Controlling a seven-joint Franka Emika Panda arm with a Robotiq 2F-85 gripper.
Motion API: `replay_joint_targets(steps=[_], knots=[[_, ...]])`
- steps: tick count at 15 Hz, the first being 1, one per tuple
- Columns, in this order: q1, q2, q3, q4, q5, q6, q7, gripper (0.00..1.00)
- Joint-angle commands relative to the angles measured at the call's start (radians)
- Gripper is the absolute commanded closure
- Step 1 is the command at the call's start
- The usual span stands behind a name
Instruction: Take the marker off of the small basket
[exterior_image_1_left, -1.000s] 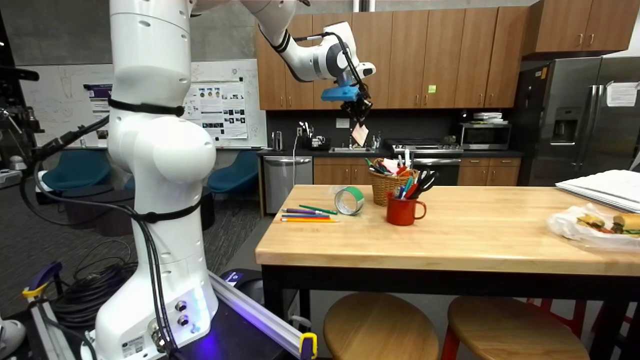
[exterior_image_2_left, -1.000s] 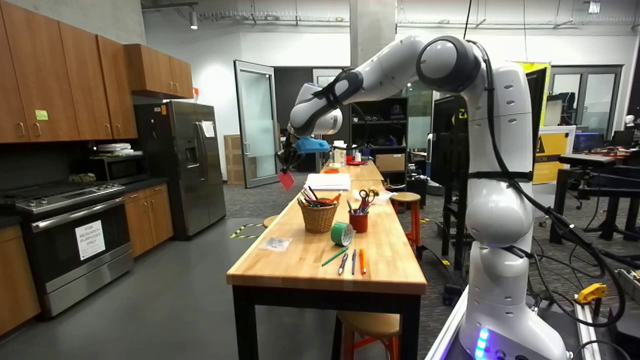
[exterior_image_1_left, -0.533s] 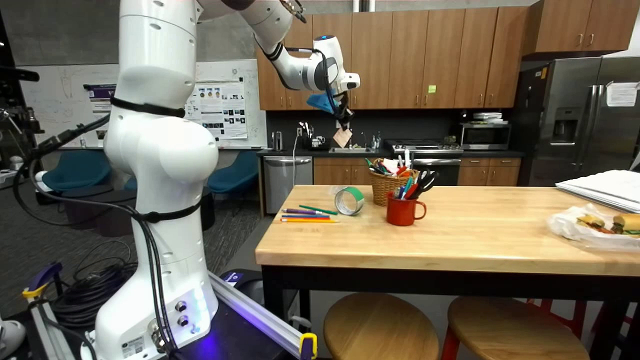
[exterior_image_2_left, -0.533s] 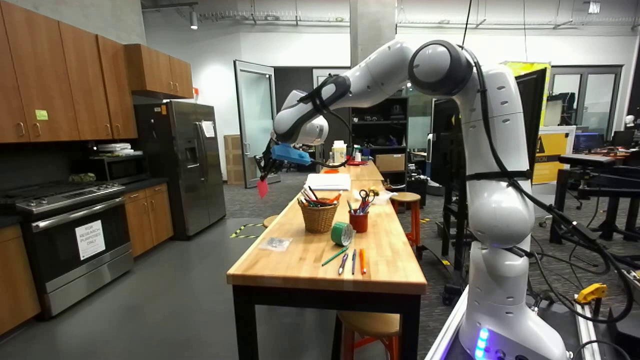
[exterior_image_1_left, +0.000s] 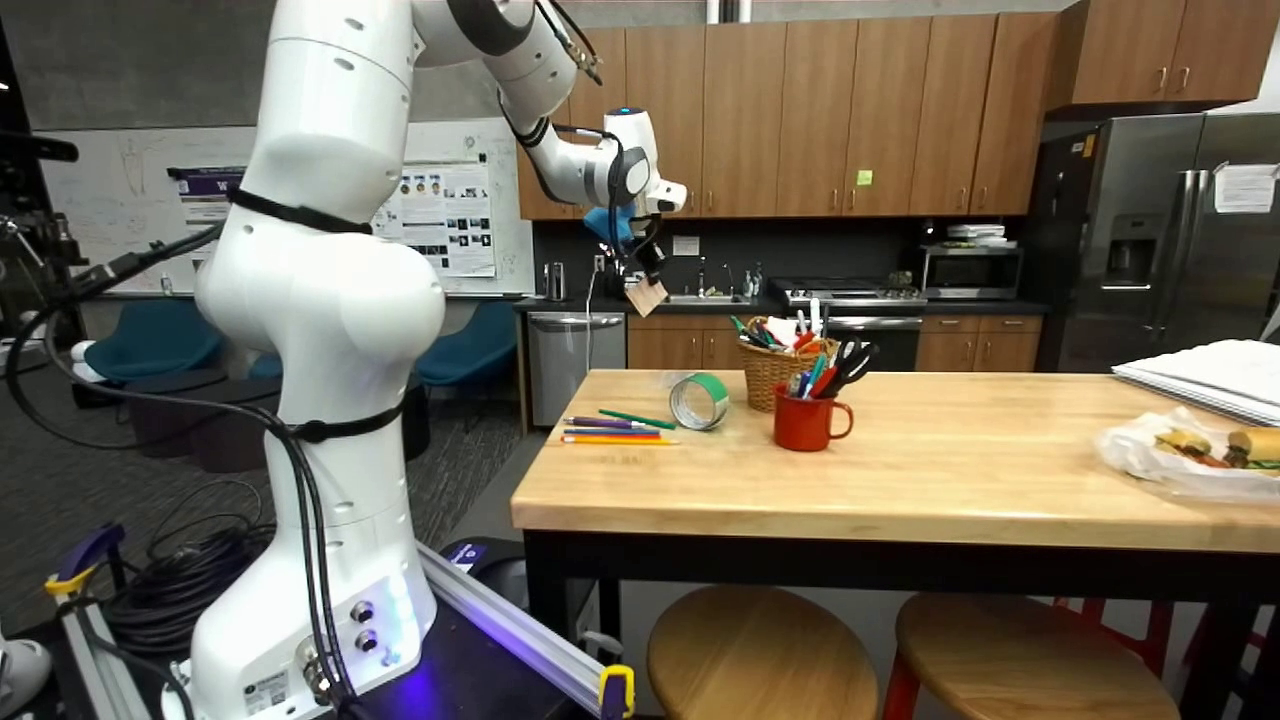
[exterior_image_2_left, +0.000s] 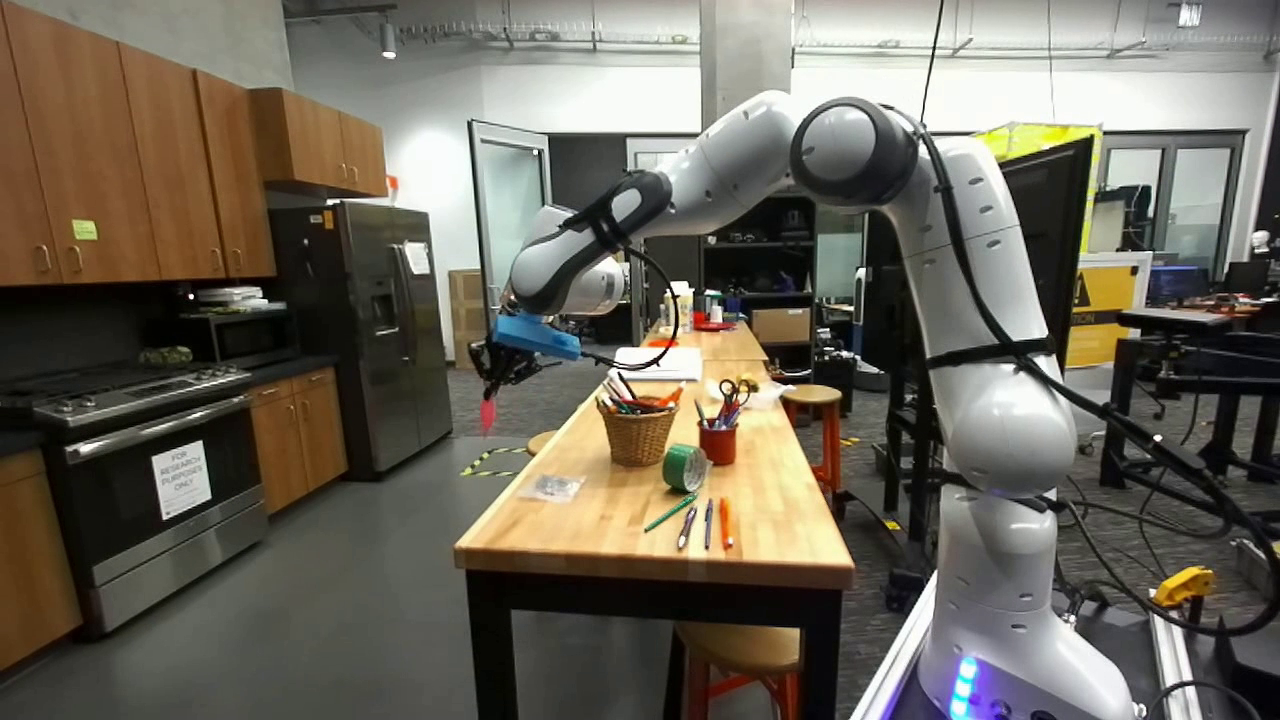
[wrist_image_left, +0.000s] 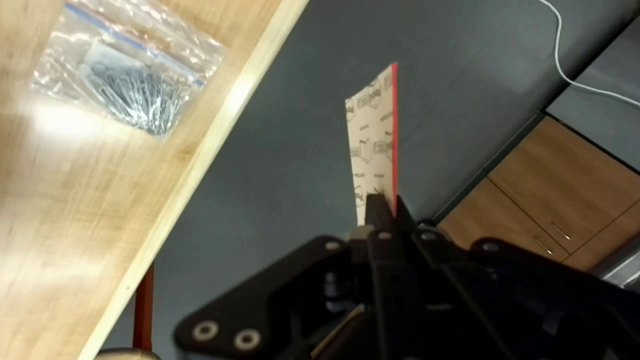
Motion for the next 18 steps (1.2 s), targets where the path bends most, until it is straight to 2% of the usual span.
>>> replay_joint_targets(steps=[1,4,8,13,18], knots=[[0.017,-0.035,-0.001,-0.017,0.012,-0.079,0.056,1.00],[0.007,-0.055,0.012,-0.052,0.039,-0.122,0.047,1.00],[-0.021,-0.095,0.030,-0.144,0.138,-0.139,-0.022,1.00],[-0.050,-0.158,0.026,-0.284,0.240,-0.121,-0.115,1.00],[-0.080,-0.187,0.019,-0.379,0.270,-0.070,-0.195,1.00]])
